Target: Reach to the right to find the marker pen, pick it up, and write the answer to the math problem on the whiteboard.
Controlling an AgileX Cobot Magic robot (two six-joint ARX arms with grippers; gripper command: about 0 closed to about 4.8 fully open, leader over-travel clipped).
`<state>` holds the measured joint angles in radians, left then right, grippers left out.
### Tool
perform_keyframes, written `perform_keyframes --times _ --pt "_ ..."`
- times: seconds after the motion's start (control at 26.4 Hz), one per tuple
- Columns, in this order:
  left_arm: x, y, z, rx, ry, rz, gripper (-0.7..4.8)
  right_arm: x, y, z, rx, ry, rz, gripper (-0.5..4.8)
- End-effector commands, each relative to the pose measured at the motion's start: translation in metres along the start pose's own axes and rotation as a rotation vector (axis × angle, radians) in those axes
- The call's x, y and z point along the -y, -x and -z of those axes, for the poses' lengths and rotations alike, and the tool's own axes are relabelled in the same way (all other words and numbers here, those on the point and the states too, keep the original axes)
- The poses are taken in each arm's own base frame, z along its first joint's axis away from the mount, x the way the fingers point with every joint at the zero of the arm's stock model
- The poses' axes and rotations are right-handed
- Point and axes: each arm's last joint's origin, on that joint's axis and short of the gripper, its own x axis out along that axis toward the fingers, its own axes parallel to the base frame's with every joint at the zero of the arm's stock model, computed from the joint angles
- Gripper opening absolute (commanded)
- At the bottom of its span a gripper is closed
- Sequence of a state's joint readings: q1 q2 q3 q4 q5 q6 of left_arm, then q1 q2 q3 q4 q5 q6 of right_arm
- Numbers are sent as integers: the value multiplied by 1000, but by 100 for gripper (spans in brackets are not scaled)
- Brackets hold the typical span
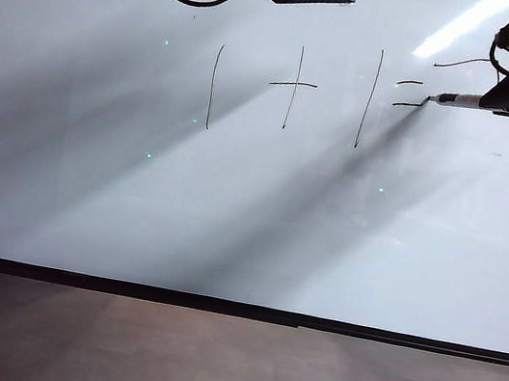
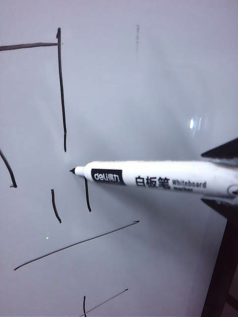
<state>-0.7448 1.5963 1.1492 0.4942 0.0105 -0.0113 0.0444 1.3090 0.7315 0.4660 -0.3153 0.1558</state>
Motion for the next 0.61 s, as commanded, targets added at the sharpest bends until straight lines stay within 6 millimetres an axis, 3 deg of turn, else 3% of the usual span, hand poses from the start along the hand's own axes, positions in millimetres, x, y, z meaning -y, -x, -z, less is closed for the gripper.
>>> perform_keyframes --times 0.04,0.61 --pt "0 1 -3 15 -7 2 -4 2 -4 0 17 3 23 -3" --pt "0 1 -3 14 -8 2 -4 11 -19 24 -72 -25 36 -3"
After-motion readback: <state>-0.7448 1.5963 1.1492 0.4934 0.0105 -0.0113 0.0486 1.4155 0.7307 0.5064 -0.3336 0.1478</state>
